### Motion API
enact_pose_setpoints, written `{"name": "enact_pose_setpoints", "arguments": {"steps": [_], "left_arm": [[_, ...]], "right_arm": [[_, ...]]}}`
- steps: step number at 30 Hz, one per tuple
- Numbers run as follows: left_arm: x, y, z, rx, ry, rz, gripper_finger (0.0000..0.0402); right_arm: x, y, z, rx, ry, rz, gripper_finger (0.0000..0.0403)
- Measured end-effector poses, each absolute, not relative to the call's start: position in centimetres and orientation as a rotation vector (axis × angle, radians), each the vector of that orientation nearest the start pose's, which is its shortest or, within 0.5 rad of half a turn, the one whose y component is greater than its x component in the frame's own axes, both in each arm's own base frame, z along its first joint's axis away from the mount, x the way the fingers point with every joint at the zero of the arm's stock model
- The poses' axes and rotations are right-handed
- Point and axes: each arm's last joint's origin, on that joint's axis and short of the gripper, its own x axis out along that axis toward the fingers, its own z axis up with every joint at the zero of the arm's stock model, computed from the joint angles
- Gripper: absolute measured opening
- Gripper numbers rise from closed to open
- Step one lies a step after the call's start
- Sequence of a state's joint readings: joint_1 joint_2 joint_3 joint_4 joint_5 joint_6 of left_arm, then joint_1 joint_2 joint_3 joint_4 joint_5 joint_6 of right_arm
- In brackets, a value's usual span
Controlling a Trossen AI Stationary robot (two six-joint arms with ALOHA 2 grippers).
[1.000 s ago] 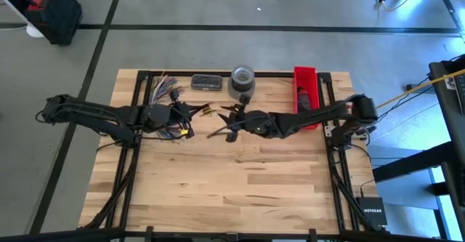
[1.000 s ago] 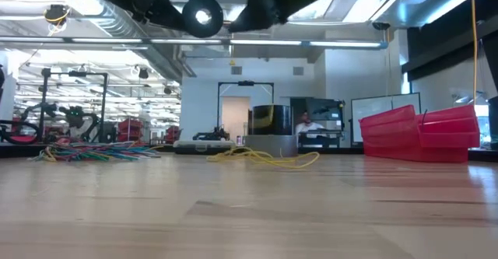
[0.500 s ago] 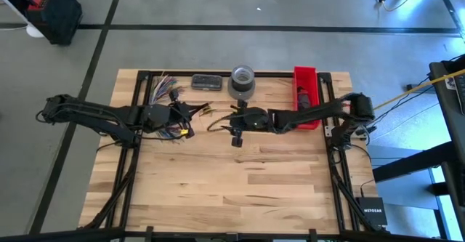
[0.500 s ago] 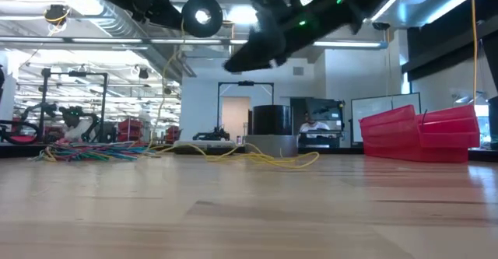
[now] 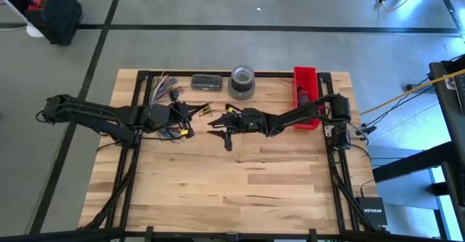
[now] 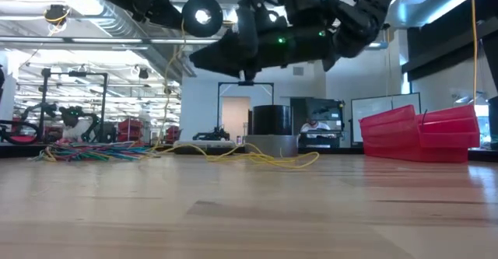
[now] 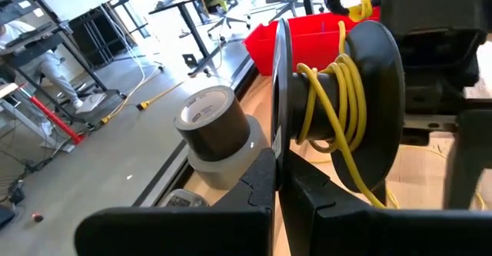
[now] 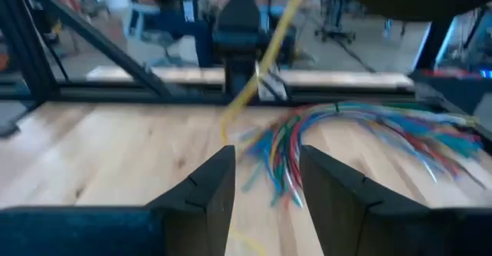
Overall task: Coil cords
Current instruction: Coil the yellow wire on the spool
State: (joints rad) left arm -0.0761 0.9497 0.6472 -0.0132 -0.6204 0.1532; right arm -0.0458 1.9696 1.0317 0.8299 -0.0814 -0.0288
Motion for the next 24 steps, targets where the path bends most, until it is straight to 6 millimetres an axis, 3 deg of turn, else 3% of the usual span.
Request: {"name": "enact_pose_setpoints", "arguments": {"steps": [8, 14, 24], "left_arm": [[20.6, 0.1, 27.4, 0.258, 0.341, 0.516, 0.0], [20.6, 0.1, 27.4, 0.26, 0.343, 0.515, 0.0], [20.6, 0.1, 27.4, 0.26, 0.347, 0.514, 0.0]], "right_arm": [[43.4, -0.4, 16.4, -0.031, 0.096, 0.109, 0.0151], [44.2, 0.1, 17.0, -0.057, 0.067, 0.108, 0.0139], [44.1, -0.2, 16.3, -0.154, 0.145, 0.045, 0.0009]]}}
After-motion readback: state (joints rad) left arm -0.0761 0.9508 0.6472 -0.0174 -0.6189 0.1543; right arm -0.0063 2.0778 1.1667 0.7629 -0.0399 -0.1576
